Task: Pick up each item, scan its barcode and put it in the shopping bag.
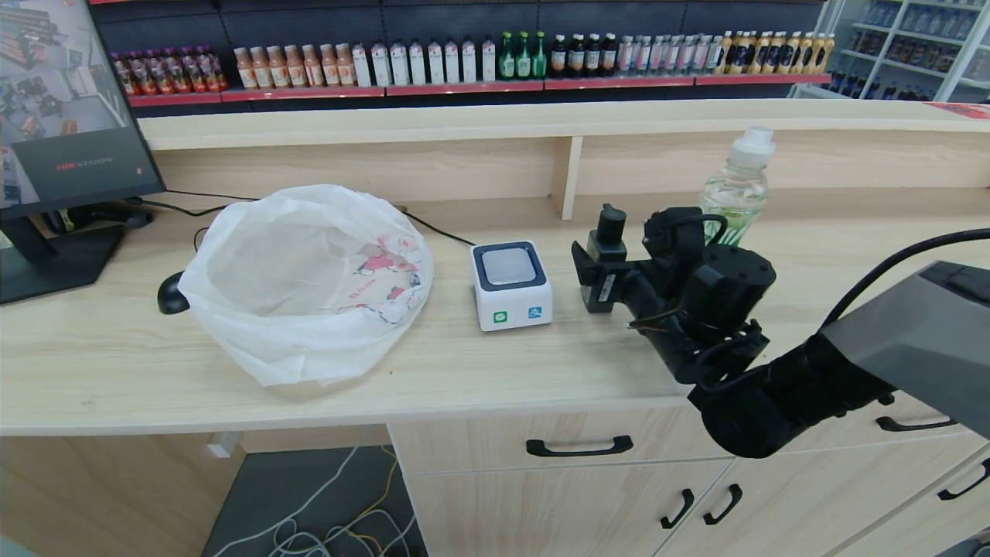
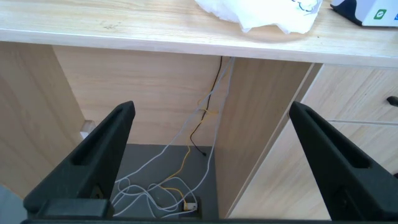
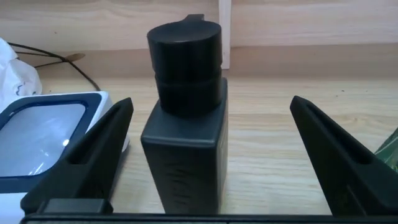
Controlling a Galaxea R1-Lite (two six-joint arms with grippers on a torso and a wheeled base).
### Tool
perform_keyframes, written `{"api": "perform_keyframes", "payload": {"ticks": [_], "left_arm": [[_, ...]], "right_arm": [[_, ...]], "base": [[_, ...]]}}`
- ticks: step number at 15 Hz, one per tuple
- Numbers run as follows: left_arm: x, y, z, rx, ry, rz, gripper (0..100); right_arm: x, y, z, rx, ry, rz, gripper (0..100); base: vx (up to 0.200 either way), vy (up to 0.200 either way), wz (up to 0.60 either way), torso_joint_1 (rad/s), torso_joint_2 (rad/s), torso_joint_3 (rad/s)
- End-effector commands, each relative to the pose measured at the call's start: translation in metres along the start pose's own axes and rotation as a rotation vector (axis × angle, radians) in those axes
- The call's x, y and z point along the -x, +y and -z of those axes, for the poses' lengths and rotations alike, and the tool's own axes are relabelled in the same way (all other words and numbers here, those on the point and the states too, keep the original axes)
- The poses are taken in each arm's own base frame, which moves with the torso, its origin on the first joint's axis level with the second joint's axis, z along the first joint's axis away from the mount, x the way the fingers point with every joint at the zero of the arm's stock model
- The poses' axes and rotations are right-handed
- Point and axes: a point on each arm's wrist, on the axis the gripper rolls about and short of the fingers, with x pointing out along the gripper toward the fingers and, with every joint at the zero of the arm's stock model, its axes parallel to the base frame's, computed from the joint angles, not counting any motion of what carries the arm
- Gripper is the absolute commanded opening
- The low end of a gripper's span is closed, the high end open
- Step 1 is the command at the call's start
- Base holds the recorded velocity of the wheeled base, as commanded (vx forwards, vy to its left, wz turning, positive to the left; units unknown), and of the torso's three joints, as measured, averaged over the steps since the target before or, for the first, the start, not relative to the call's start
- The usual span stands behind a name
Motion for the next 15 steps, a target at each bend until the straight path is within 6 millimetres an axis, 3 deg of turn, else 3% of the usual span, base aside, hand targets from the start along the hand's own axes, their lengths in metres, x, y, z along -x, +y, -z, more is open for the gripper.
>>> {"api": "perform_keyframes", "payload": {"ticks": [1,4,15], "left_arm": [[0.0,0.0,0.0,0.0,0.0,-0.001,100],[0.0,0.0,0.0,0.0,0.0,-0.001,100],[0.0,0.0,0.0,0.0,0.0,-0.001,100]], "right_arm": [[-0.007,0.002,0.009,0.002,0.003,0.002,100],[-0.02,0.0,0.011,-0.005,-0.024,0.03,100],[-0.023,-0.005,0.021,0.002,-0.005,0.044,100]], "base": [[0.0,0.0,0.0,0.0,0.0,0.0],[0.0,0.0,0.0,0.0,0.0,0.0],[0.0,0.0,0.0,0.0,0.0,0.0]]}}
